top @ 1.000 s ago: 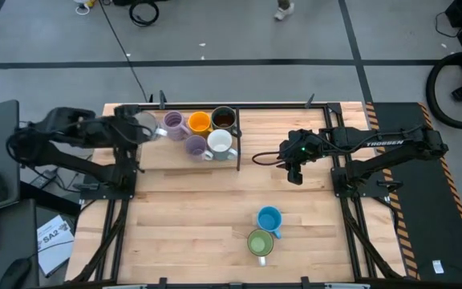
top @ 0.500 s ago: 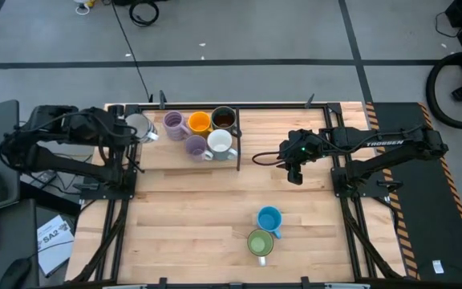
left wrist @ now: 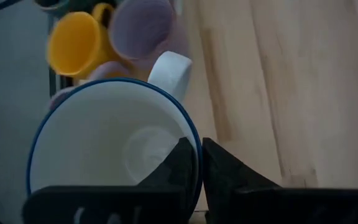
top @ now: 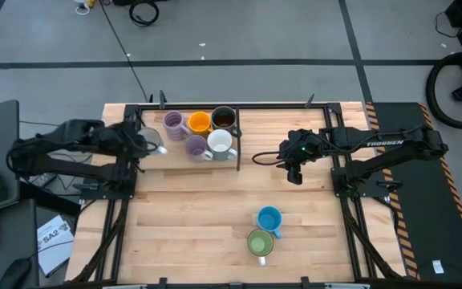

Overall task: Place coffee mugs
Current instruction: Put the patterned blue mug on the shelf

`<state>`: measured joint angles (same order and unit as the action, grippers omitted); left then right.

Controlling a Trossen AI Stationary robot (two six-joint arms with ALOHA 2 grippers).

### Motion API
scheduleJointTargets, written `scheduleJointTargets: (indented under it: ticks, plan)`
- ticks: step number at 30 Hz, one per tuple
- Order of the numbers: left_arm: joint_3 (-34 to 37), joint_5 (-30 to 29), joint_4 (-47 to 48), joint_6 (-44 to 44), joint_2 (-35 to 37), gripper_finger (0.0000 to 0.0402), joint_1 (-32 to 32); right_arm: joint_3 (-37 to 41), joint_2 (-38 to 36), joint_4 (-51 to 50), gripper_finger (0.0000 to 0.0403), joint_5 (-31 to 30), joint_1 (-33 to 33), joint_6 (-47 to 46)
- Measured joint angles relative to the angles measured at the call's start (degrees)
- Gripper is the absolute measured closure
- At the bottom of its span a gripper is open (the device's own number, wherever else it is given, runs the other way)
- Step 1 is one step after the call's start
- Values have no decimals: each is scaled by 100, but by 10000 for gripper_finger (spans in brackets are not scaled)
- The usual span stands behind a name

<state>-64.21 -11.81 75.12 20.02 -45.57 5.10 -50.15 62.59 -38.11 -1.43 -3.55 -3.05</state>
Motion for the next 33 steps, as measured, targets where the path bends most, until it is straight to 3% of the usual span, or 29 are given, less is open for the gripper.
scheduleJointTargets:
  ticks: [13,33]
  plan:
    - [1325,131,-344,79,259,368,0,0,0,13,255,0,0,20]
    - [2127,102,-836,-30,252,365,-2,0,0,59,255,0,0,20]
